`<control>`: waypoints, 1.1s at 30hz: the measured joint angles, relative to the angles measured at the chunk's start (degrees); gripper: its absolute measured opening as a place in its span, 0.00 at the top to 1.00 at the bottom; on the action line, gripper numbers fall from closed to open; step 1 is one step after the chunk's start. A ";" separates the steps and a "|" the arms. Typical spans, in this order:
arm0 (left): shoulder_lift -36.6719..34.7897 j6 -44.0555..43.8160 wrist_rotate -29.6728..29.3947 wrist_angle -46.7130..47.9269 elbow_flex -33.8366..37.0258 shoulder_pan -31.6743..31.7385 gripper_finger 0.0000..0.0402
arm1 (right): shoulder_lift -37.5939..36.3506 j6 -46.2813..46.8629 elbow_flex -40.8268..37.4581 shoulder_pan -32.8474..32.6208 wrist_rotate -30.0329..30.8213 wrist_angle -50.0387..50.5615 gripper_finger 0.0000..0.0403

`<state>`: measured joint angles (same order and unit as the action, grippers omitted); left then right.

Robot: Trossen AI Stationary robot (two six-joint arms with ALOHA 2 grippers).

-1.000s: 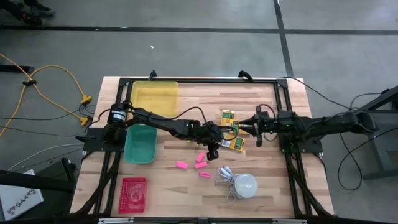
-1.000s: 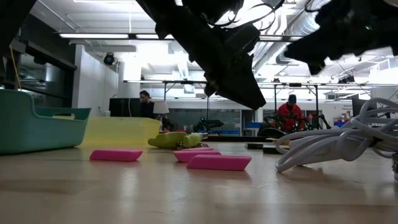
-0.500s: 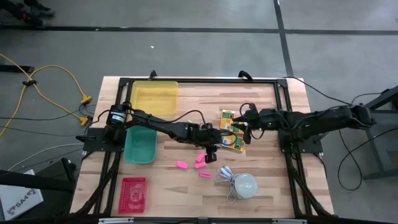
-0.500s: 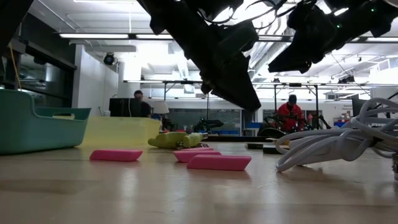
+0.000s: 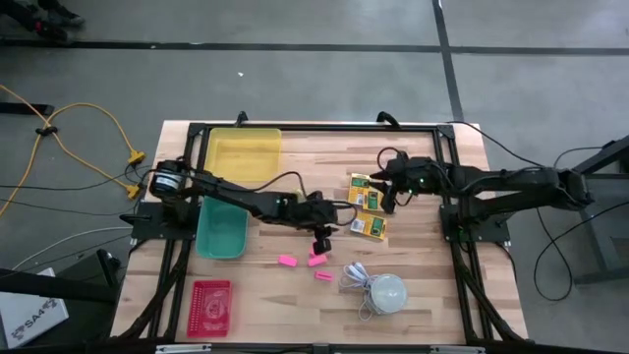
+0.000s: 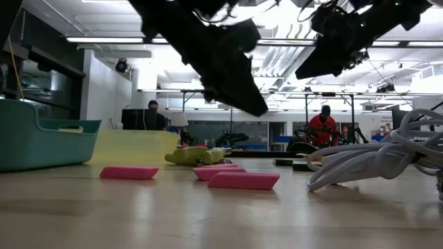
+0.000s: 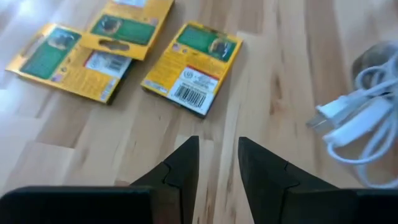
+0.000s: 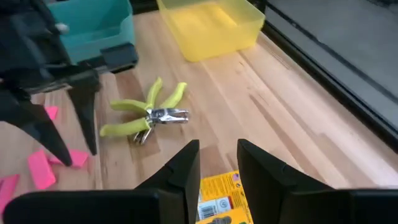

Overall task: Pick & Place School Supplies
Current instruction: Put the middle yellow crayon box into the yellow bin

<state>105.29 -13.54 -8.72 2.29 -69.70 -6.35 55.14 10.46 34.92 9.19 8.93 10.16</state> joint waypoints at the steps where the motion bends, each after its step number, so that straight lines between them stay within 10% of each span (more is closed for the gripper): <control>1: -0.94 0.11 -0.01 -1.76 1.20 -0.10 0.73 | 0.53 0.77 0.60 0.75 -0.88 0.85 0.76; 19: -5.11 6.60 1.08 -11.42 7.42 -0.22 0.73 | 19.97 0.24 11.53 5.24 -5.01 16.26 0.76; 33: -1.29 7.42 4.99 -19.53 7.44 2.28 0.73 | 16.79 3.13 11.71 7.66 -3.97 20.05 0.76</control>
<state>104.00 -6.12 -3.73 -17.24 -62.26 -4.08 71.92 13.59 46.63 16.85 4.95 30.20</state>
